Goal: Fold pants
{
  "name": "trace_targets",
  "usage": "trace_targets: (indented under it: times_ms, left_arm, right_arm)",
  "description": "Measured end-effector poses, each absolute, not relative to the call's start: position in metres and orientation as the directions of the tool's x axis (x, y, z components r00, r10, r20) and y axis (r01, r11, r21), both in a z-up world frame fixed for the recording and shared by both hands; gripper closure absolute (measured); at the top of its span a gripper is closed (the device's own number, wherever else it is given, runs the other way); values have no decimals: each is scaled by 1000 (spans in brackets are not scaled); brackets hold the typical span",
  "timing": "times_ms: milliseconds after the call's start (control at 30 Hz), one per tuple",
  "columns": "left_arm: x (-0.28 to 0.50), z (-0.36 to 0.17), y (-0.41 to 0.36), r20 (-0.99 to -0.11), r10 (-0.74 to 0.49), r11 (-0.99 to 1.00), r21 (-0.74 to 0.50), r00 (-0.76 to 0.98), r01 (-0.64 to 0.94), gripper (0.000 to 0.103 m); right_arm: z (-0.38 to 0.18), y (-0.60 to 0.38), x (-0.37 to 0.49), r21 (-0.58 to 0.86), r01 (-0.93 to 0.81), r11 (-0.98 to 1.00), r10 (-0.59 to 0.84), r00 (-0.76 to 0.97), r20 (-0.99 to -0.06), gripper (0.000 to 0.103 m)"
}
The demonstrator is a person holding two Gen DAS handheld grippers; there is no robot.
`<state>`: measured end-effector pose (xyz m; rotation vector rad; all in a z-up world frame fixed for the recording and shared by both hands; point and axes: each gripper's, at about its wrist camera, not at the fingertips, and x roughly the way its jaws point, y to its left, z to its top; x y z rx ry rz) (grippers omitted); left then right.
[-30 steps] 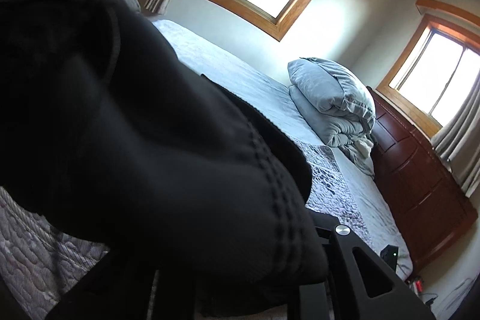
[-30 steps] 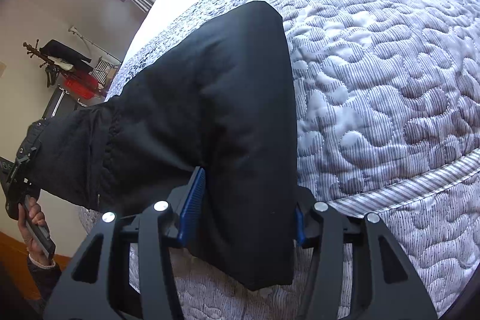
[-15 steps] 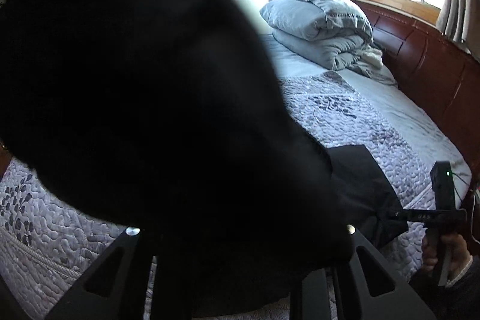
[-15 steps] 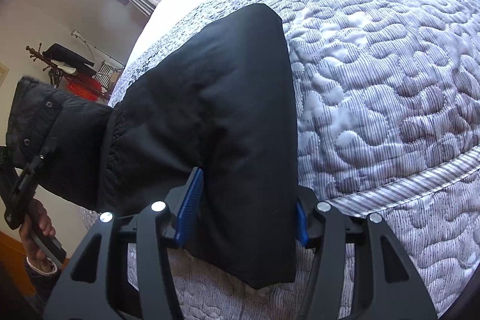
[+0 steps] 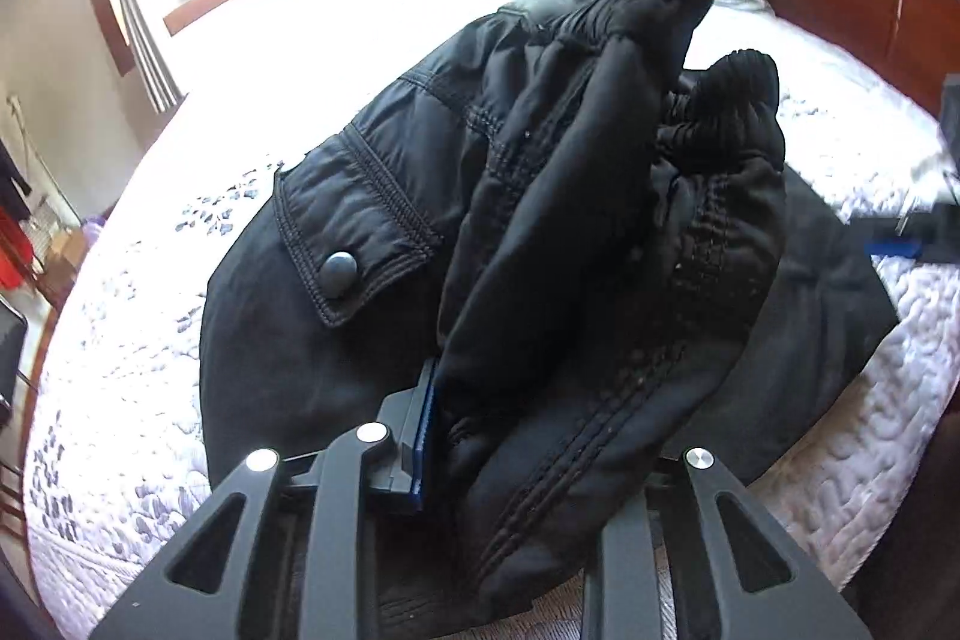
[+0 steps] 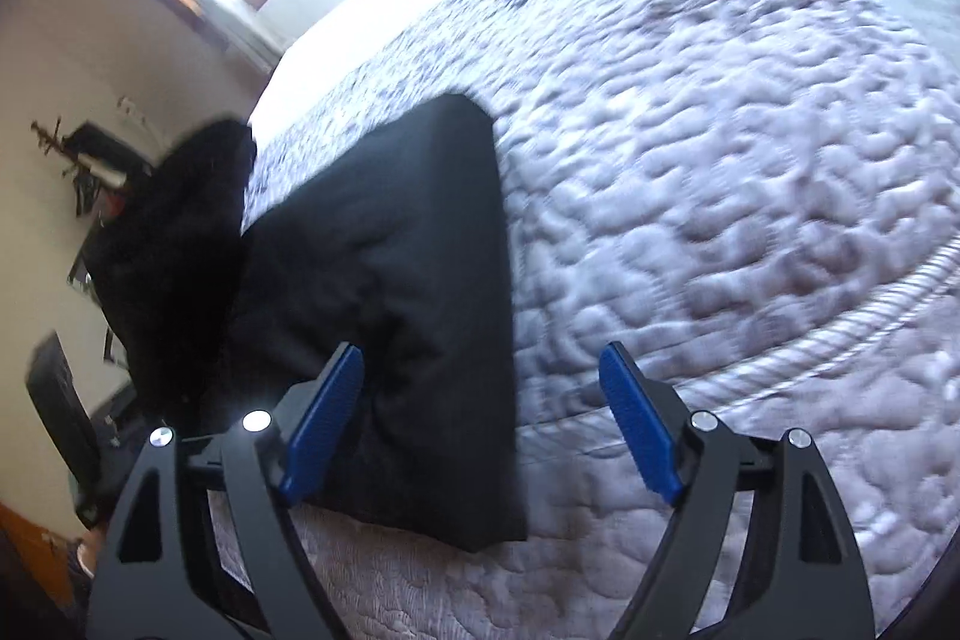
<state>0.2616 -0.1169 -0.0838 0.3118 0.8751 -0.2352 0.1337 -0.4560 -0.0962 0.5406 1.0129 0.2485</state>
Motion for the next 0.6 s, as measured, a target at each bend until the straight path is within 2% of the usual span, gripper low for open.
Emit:
trace_targets:
  times_ms: [133,367,467,533,600]
  left_arm:
    - [257,-83,-106,-780,-68,928,179,622,326,77]
    - [246,-75,-116,-780,-43,921,211,624,327,69]
    - [246,-79,-123,-789,-26,920,222,614,323,59]
    - [243,-77,-130,-793,-25,918,222,609,328,44]
    - [241,-80,-134,-797,-25,917,222,604,331,35]
  right_arm:
    - [-82,-477,126,633,61,772,499,560,-662,18]
    - [-63,-441,145,739,-64,671,660,505,-556,12]
    - [-62,-415,164,766,-76,639,705,456,-543,12]
    - [-63,-399,176,788,-90,609,741,420,-524,12]
    - [-64,-385,186,811,-79,579,769,384,-511,12]
